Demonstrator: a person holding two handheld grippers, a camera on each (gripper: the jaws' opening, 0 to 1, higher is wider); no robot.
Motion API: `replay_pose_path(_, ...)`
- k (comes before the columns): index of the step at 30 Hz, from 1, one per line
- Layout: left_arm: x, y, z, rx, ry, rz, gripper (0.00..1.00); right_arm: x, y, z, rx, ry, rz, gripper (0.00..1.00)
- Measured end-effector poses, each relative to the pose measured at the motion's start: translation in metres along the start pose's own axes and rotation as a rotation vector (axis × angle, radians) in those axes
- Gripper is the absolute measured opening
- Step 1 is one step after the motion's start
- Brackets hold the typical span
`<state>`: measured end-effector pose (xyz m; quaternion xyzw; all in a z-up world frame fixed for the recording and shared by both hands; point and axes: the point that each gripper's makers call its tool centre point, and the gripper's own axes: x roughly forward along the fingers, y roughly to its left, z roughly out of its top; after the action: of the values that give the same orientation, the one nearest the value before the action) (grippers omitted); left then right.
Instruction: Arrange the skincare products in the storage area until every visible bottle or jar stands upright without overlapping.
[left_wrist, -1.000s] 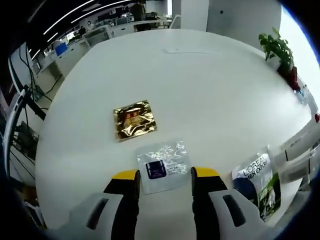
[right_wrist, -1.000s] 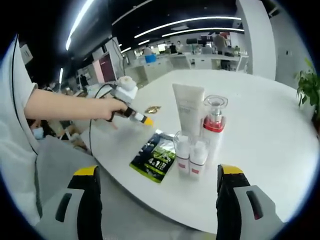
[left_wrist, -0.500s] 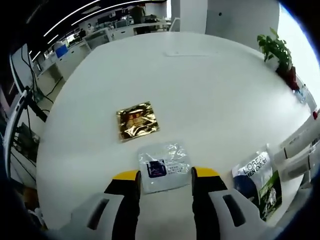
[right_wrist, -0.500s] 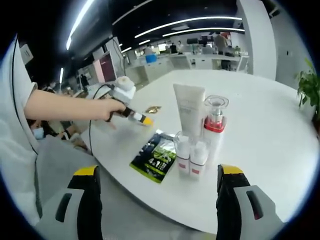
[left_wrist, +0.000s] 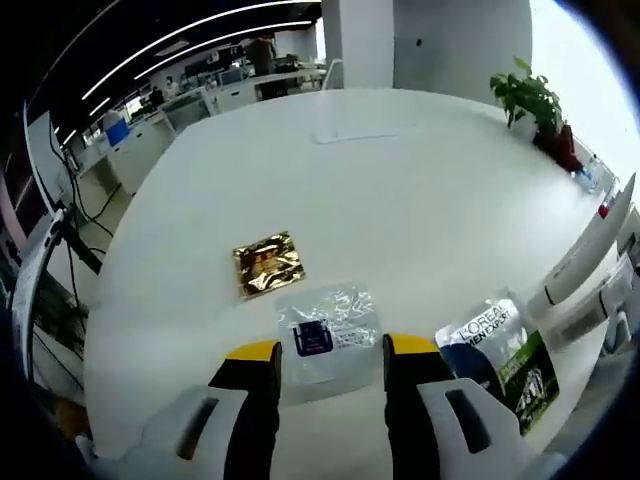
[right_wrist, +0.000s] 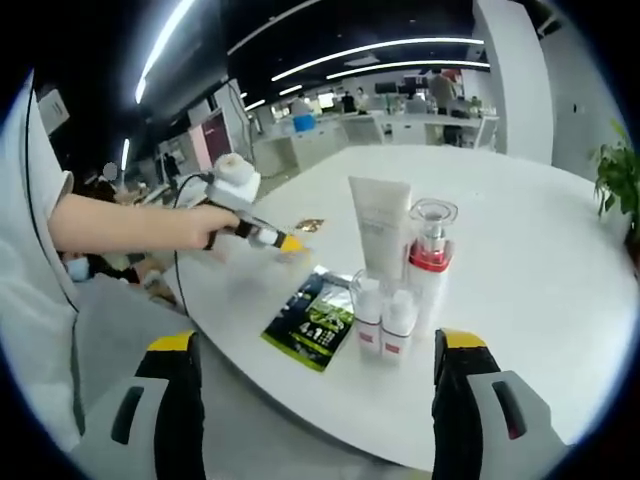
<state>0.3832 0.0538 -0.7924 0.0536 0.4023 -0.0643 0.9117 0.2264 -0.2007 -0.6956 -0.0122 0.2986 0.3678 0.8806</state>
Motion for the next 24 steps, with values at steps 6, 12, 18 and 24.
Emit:
replay_pose_path(6, -0.016, -0.01, 0.006, 0.01, -0.035, -0.03, 0.4, -0.001, 0.0, 0.002, 0.008, -0.014, 0.002, 0.96)
replay_pose_path(12, -0.039, -0.023, 0.003, 0.008, -0.062, -0.063, 0.4, -0.001, 0.003, 0.006, 0.008, -0.033, 0.017, 0.96)
replay_pose_path(18, -0.062, -0.031, 0.011, 0.006, -0.116, -0.086, 0.4, -0.001, 0.006, 0.007, 0.001, -0.038, 0.028, 0.97)
replay_pose_path(24, -0.084, -0.043, 0.016, 0.02, -0.159, -0.119, 0.4, -0.003, 0.018, 0.017, 0.004, -0.074, 0.07, 0.96)
